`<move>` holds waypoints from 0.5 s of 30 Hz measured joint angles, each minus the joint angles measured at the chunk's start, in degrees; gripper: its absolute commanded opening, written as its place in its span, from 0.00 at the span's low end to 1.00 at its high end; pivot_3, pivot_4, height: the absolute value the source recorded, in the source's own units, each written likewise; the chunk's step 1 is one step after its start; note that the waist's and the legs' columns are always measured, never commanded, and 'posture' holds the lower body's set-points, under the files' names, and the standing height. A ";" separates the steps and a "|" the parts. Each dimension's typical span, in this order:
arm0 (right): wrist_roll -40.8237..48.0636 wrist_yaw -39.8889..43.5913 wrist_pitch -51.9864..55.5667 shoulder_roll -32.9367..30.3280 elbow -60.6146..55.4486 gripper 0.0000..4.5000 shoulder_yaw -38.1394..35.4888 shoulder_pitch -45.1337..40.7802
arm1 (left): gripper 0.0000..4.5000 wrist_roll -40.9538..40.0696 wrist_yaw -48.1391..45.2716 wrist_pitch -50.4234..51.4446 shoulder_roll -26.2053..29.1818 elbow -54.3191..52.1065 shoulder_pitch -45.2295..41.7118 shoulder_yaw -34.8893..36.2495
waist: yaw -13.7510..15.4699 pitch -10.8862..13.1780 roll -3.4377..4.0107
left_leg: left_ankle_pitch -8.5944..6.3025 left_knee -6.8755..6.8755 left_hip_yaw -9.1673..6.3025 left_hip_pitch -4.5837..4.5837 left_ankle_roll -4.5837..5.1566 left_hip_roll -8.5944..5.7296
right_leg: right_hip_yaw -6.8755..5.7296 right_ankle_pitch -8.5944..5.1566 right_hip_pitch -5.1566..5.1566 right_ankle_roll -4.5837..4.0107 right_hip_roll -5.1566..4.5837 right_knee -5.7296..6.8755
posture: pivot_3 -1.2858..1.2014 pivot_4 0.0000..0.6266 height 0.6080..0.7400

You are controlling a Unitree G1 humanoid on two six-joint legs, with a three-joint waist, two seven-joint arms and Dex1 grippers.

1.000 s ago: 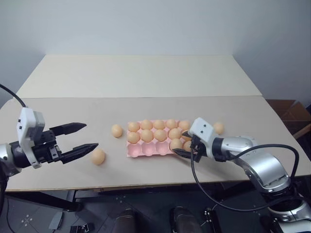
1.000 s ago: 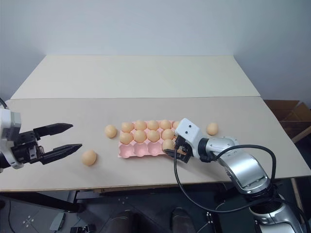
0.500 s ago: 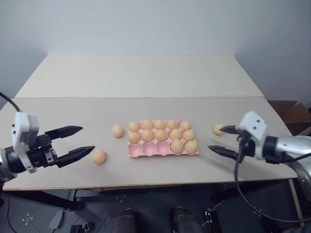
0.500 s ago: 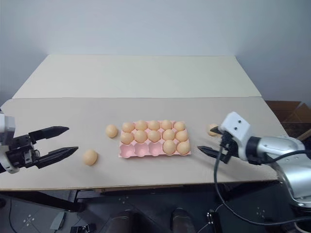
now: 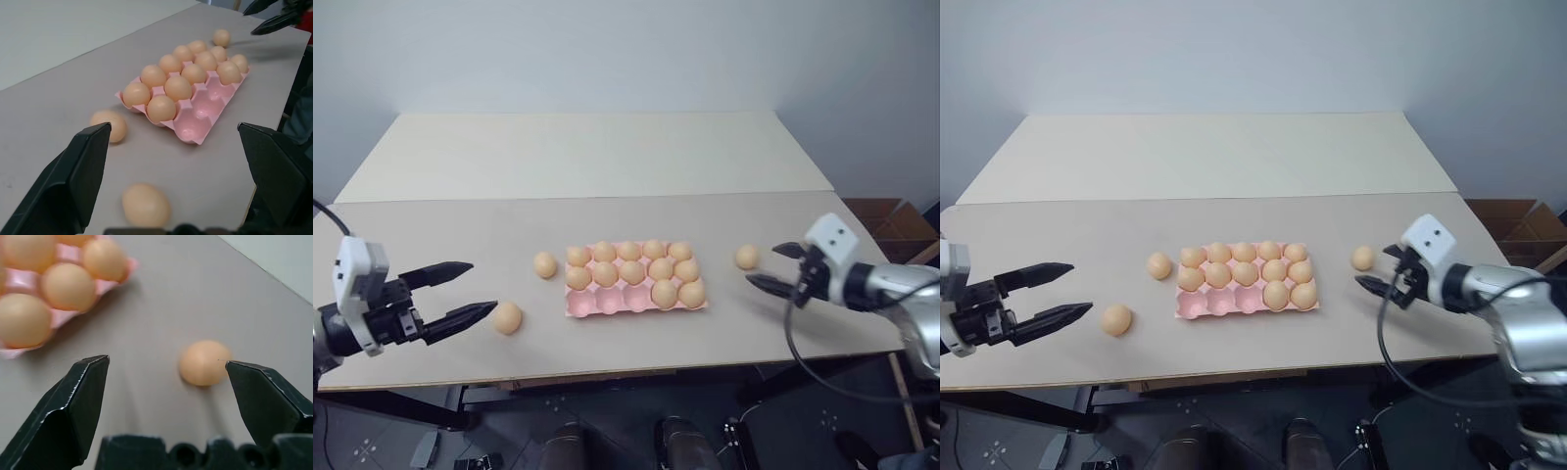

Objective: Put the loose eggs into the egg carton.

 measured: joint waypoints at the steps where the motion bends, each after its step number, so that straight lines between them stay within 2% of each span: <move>1: -1.49 -1.57 -0.04 1.67 3.33 0.99 1.39 -2.21 | 1.00 0.02 0.05 0.02 0.01 0.04 -0.19 -0.17 | 0.00 0.00 0.00 | 0.00 0.00 -0.01 -0.04 0.00 0.00 | -0.01 0.00 -0.01 0.00 0.02 -0.01 | 0.52 0.24 1.00; 5: -6.18 -6.04 -1.70 6.39 13.75 0.99 4.98 -7.58 | 1.00 0.27 0.18 0.01 0.02 0.09 -0.67 -0.54 | 0.10 0.01 0.01 | 0.00 -0.04 -0.03 -0.13 0.00 -0.01 | -0.05 0.12 -0.06 0.28 0.01 -0.04 | 0.52 0.24 1.00; 8: -7.92 -8.37 -3.11 9.43 19.79 0.86 5.51 -10.22 | 1.00 0.42 0.42 0.01 0.02 0.09 -0.93 -0.68 | 0.07 0.01 0.02 | 0.00 -0.08 -0.04 -0.15 0.00 -0.02 | -0.05 0.14 -0.07 0.31 0.00 -0.06 | 0.52 0.24 1.00; 12: -8.32 -9.47 -4.57 10.91 21.99 0.56 5.47 -11.46 | 1.00 0.71 0.54 0.01 0.02 0.06 -1.08 -0.70 | 0.01 0.01 0.02 | 0.00 -0.09 -0.04 -0.12 0.00 -0.01 | -0.05 0.17 -0.05 0.37 0.01 -0.05 | 0.52 0.24 1.00; 15: -7.70 -9.47 -3.54 10.90 17.57 0.51 4.66 -10.44 | 1.00 0.75 0.59 0.04 0.02 -0.01 -1.06 -0.68 | 0.02 0.03 0.05 | 0.00 -0.09 -0.05 -0.11 0.00 0.00 | -0.05 0.18 -0.06 0.37 0.01 -0.01 | 0.52 0.24 1.00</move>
